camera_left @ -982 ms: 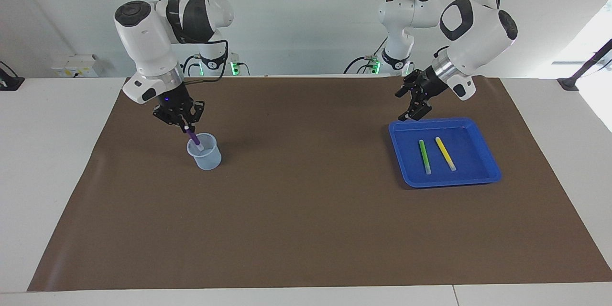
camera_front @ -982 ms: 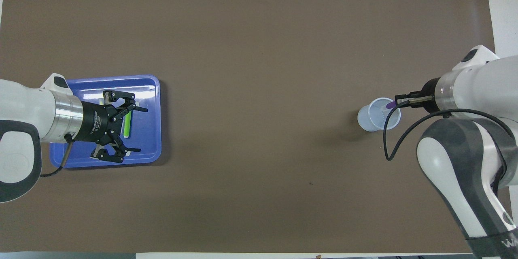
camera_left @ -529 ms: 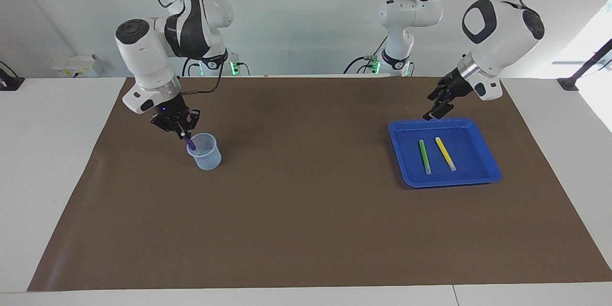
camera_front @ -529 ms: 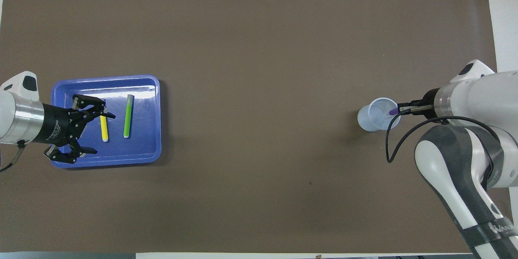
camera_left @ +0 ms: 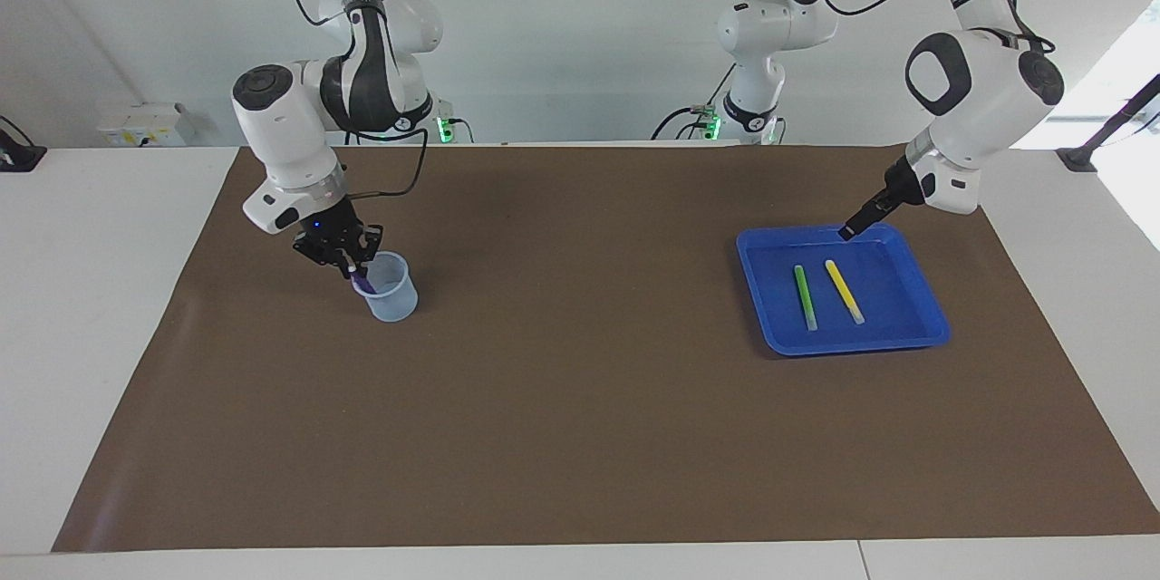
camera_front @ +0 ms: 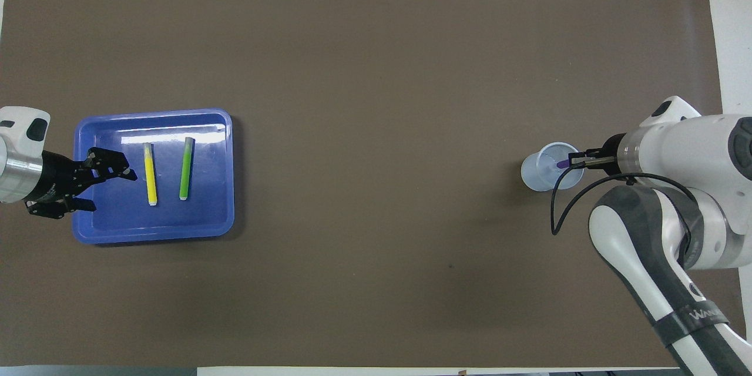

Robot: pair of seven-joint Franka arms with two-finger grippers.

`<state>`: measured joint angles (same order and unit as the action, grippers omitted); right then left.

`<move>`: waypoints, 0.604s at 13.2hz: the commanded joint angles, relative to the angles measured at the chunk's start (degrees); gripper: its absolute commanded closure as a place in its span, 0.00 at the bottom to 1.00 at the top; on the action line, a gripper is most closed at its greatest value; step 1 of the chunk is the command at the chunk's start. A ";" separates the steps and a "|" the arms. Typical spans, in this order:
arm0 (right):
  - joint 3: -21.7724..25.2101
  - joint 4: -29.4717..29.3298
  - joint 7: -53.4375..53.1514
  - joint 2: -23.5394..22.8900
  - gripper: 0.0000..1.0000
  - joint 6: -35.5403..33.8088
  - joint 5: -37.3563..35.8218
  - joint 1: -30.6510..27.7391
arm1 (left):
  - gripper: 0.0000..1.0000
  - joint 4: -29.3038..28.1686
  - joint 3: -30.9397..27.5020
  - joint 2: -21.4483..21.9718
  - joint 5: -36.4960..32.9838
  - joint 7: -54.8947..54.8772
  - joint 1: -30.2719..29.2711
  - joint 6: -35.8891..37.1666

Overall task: Transfer and insert pens with both arms
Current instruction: 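Carry the purple pen to the cup with the right gripper while the left gripper returns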

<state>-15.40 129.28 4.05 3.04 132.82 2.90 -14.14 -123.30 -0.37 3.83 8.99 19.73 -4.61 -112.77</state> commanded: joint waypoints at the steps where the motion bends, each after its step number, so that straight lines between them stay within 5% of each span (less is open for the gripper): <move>1: -0.86 -0.96 0.61 -0.84 0.00 0.69 -0.62 -1.24 | 0.00 0.17 0.46 -4.08 -2.57 -6.26 -0.05 -4.73; 8: -0.77 -8.76 -0.44 -1.28 0.00 -4.82 -0.35 -1.41 | 0.00 0.17 0.29 -12.61 -5.21 -15.69 -0.22 -15.45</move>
<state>-15.40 124.82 4.03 2.68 131.80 2.90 -14.47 -123.35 -0.11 -6.07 5.19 5.38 -4.65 -125.22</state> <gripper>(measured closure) 0.000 0.000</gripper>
